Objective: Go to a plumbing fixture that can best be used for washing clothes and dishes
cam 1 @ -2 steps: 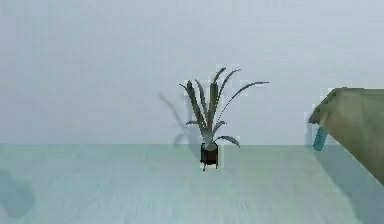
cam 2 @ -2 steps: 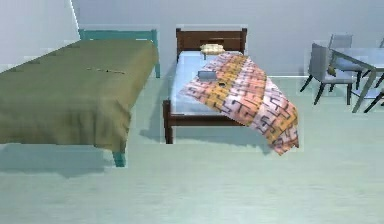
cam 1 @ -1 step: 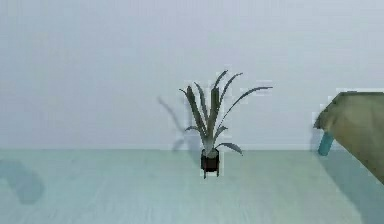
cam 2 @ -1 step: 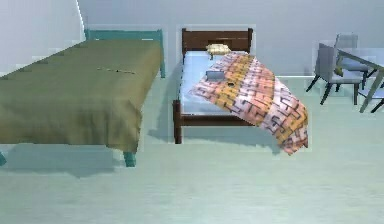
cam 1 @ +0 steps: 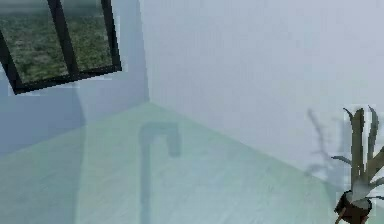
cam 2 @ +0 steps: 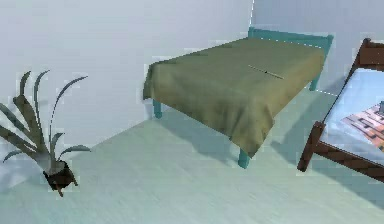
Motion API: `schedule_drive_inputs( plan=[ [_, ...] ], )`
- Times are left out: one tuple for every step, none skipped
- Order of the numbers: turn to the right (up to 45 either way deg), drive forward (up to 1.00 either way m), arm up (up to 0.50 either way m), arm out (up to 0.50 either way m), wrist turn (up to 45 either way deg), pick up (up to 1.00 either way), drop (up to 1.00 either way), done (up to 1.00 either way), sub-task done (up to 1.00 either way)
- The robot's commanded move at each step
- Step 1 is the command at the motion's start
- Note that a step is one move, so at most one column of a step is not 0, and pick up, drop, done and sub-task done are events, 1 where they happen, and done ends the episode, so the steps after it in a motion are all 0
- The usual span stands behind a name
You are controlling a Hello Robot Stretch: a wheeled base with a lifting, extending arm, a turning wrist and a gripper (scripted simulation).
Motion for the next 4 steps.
schedule_drive_inputs(
  plan=[
    [0.0,0.45,0.0,0.0,0.0,0.0,0.0,0.0,0.0],
    [-45.0,0.0,0.0,0.0,0.0,0.0,0.0,0.0,0.0],
    [-21.0,0.0,0.0,0.0,0.0,0.0,0.0,0.0,0.0],
    [0.0,0.9,0.0,0.0,0.0,0.0,0.0,0.0,0.0]
  ],
)
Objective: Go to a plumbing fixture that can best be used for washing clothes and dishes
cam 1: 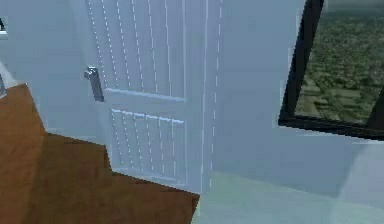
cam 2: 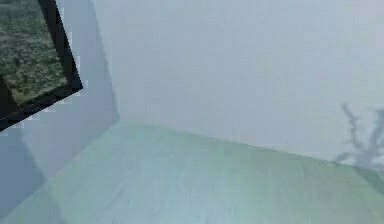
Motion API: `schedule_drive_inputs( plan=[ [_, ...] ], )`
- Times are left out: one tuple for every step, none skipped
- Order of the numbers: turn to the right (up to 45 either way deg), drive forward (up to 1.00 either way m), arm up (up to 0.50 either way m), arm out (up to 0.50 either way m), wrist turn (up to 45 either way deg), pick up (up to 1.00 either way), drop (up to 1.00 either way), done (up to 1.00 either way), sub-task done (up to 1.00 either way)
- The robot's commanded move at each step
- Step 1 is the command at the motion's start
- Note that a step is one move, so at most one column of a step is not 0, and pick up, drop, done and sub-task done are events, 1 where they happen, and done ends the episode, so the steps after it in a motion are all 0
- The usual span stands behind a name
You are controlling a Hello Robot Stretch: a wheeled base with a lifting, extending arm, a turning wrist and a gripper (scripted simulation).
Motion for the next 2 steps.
schedule_drive_inputs(
  plan=[
    [-45.0,0.0,0.0,0.0,0.0,0.0,0.0,0.0,0.0],
    [-15.0,0.0,0.0,0.0,0.0,0.0,0.0,0.0,0.0]
  ],
)
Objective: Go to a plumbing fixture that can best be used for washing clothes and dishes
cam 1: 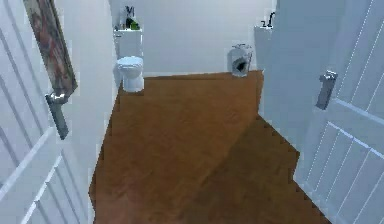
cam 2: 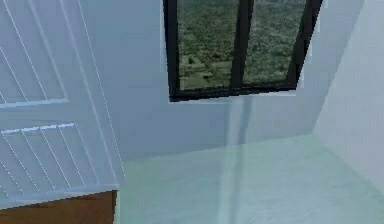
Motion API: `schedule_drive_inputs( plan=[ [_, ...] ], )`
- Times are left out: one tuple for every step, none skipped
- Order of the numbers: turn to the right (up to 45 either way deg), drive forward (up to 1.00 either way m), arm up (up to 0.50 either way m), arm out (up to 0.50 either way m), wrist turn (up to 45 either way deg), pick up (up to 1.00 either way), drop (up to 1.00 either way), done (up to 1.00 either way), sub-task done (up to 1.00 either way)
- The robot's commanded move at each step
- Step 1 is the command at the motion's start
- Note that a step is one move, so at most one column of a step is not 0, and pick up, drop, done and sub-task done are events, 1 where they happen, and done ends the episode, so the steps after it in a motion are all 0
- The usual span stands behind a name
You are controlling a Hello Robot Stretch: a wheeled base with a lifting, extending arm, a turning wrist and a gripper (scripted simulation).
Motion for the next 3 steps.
schedule_drive_inputs(
  plan=[
    [0.0,1.0,0.0,0.0,0.0,0.0,0.0,0.0,0.0],
    [0.0,0.5,0.0,0.0,0.0,0.0,0.0,0.0,0.0],
    [15.0,0.0,0.0,0.0,0.0,0.0,0.0,0.0,0.0]
  ],
)
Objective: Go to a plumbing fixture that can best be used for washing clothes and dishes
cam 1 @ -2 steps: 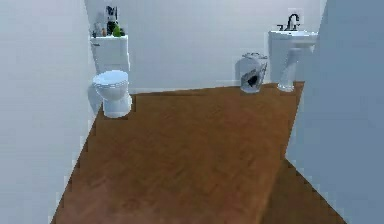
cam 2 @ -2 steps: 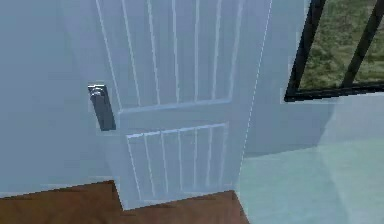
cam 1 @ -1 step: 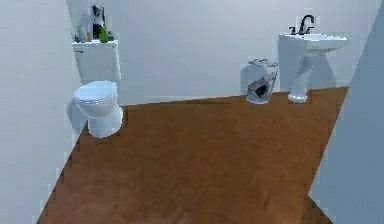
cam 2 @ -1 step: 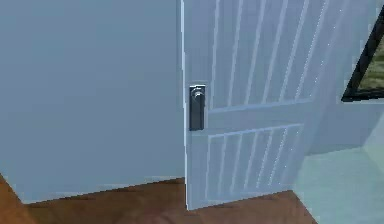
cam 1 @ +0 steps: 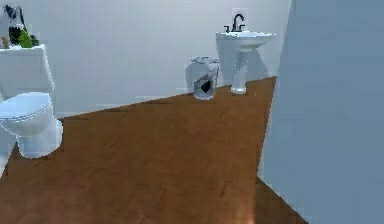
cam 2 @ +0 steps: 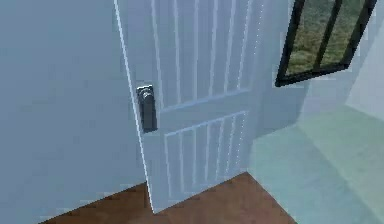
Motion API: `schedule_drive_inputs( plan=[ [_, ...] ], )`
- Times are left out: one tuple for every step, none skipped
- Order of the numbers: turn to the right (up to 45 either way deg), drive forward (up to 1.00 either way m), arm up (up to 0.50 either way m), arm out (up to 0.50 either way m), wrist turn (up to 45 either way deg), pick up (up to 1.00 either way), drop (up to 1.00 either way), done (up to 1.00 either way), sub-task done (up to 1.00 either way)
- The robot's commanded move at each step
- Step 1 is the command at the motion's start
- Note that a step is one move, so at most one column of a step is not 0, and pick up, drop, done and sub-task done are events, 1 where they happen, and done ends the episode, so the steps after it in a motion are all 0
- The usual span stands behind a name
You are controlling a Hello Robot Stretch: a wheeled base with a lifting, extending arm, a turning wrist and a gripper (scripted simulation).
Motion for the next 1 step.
schedule_drive_inputs(
  plan=[
    [0.0,1.0,0.0,0.0,0.0,0.0,0.0,0.0,0.0]
  ],
)
